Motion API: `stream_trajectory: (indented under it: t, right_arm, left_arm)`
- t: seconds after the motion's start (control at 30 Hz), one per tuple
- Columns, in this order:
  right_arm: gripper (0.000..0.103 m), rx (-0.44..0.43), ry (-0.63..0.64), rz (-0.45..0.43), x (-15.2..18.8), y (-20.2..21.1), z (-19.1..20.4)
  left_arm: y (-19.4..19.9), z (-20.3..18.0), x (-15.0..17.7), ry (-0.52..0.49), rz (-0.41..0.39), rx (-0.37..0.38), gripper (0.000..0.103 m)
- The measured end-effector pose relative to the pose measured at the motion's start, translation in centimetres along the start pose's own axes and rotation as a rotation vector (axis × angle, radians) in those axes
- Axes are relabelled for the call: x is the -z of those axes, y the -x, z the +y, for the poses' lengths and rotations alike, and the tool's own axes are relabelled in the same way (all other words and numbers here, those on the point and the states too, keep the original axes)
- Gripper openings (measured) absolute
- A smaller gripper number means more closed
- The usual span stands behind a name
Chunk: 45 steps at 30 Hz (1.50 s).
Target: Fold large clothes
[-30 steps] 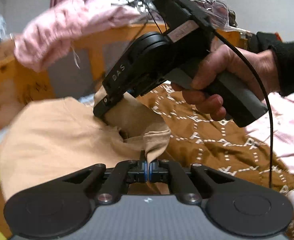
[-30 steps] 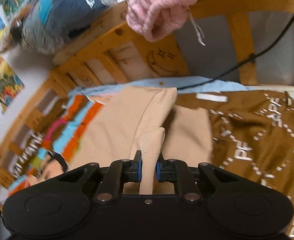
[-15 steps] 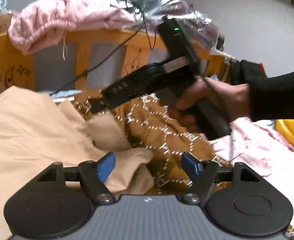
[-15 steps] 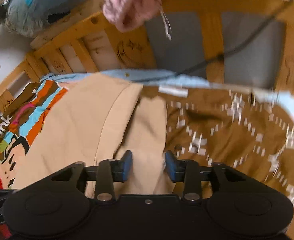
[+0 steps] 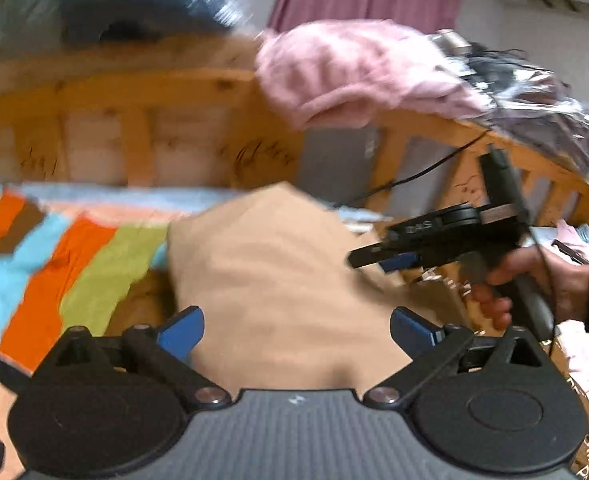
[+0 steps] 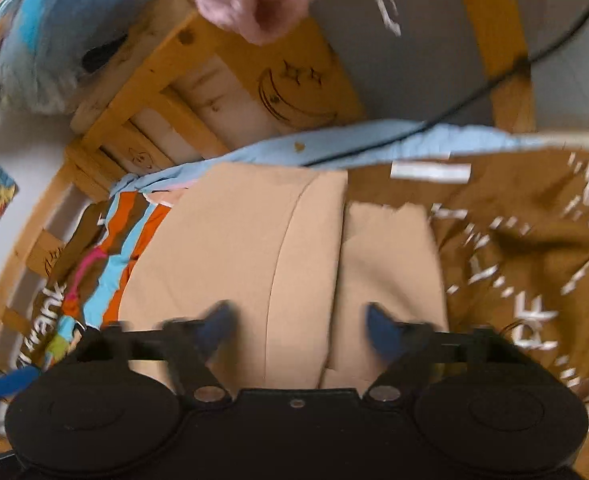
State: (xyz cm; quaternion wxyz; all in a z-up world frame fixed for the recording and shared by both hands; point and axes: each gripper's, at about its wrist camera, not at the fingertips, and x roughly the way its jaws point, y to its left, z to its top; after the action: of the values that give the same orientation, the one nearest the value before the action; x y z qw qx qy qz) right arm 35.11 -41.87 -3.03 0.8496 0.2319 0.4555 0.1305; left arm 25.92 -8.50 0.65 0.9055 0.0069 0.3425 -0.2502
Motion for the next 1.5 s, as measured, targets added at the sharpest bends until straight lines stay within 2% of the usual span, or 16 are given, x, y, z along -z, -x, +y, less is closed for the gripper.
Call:
stream_trajectory:
  t: [0.03,0.17,0.3,0.4,0.5,0.57,0.6,0.7,0.77,0.8,0.9,1.0,1.1,1.3,1.4,1.5]
  right_arm:
    - [0.005,0.000,0.002,0.000,0.1,-0.2,0.1]
    - [0.000,0.057,0.108,-0.058,0.6,2.3,1.7]
    - [0.000,0.119,0.158,-0.111,1.2,5.3,1.4]
    - [0.000,0.183,0.160,-0.070,2.1,3.7,0.0]
    - [0.002,0.244,0.212,-0.062,3.5,2.1,-0.2]
    - [0.017,0.271,0.206,-0.094,4.0,2.4,0.1]
    - [0.020,0.313,0.234,-0.124,4.1,2.8,0.8]
    - [0.032,0.401,0.461,-0.261,3.7,3.9,4.7]
    - [0.044,0.345,0.561,-0.304,2.7,4.0,7.5]
    - [0.046,0.302,0.586,-0.303,2.1,3.6,8.6]
    - [0.048,0.167,0.667,-0.247,0.8,0.6,12.2]
    - [0.047,0.097,0.735,-0.167,0.3,-3.4,13.8]
    - [0.047,0.122,0.779,-0.101,0.6,-7.0,13.5]
    - [0.047,0.096,0.743,-0.048,0.3,-8.8,11.7]
    - [0.047,0.092,0.737,-0.041,0.6,-9.4,11.2]
    - [0.047,0.109,0.746,-0.080,1.8,-9.9,11.0]
  left_arm:
    - [-0.5,0.7,0.2,0.026,0.023,0.010,0.101]
    - [-2.2,2.7,0.8,0.115,0.123,0.077,0.098]
    - [-4.8,3.0,2.1,0.103,0.219,0.120,0.098]
    - [-6.2,2.6,3.2,0.108,0.269,0.101,0.103]
    - [-6.9,2.3,4.4,0.108,0.265,0.086,0.103]
    - [-7.2,2.7,4.8,0.124,0.268,0.081,0.103]
    - [-7.3,2.9,4.8,0.128,0.271,0.084,0.103]
    - [-7.5,3.0,4.9,0.125,0.279,0.086,0.103]
    - [-7.5,2.7,5.0,0.116,0.277,0.081,0.103]
    - [-7.6,2.7,4.9,0.113,0.277,0.079,0.103]
    - [-7.8,2.5,4.6,0.107,0.276,0.082,0.103]
    - [-7.8,2.7,4.8,0.109,0.269,0.083,0.103]
    - [-8.1,3.0,5.1,0.130,0.264,0.074,0.103]
    - [-8.3,3.1,5.6,0.115,0.254,0.078,0.103]
    - [-8.5,3.2,5.8,0.120,0.254,0.081,0.103]
    - [-8.8,3.4,6.1,0.127,0.253,0.080,0.103]
